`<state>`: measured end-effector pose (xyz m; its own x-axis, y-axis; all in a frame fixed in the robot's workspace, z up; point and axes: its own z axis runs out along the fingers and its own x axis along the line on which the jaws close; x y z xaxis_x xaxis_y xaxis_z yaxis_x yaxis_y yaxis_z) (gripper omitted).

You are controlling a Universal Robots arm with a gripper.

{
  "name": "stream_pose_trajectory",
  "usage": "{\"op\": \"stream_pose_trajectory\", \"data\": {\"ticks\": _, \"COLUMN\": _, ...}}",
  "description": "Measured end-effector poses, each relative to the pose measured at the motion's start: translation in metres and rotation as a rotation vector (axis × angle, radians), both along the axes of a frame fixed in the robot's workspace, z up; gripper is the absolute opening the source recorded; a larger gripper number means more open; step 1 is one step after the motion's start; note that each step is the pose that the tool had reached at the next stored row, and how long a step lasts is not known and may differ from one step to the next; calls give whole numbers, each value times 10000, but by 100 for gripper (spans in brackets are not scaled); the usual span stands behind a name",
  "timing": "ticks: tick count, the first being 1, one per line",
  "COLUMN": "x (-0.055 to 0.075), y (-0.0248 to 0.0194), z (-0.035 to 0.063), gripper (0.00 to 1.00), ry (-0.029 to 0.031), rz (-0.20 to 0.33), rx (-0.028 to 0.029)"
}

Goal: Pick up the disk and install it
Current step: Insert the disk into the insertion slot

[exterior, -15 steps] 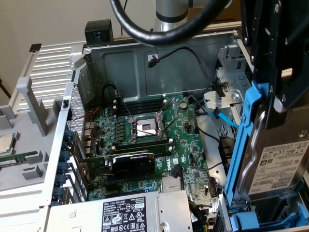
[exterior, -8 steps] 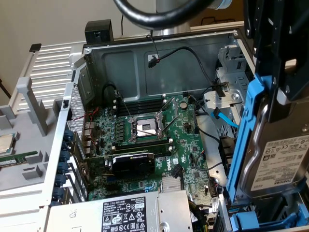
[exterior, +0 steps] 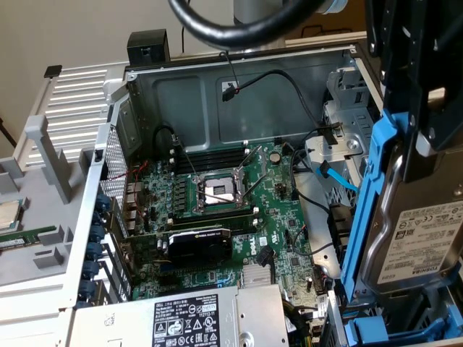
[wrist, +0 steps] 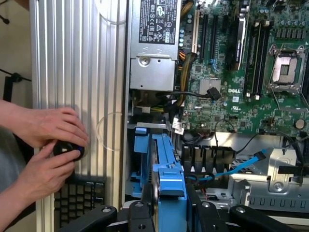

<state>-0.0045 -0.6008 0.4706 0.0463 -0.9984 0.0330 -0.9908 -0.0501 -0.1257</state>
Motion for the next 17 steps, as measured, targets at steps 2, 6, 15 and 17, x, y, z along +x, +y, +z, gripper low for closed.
{"op": "stream_pose_trajectory", "data": {"ticks": 2, "x": 0, "y": -3, "z": 1, "gripper": 36, "ry": -6, "rz": 1, "rx": 17}}
{"op": "stream_pose_trajectory", "data": {"ticks": 6, "x": -2, "y": -9, "z": 14, "gripper": 36, "ry": -38, "rz": 2, "rx": 44}}
{"op": "stream_pose_trajectory", "data": {"ticks": 15, "x": -17, "y": -33, "z": 21, "gripper": 36, "ry": -78, "rz": -1, "rx": 111}}
{"op": "stream_pose_trajectory", "data": {"ticks": 17, "x": -19, "y": -40, "z": 22, "gripper": 36, "ry": -79, "rz": 0, "rx": 128}}
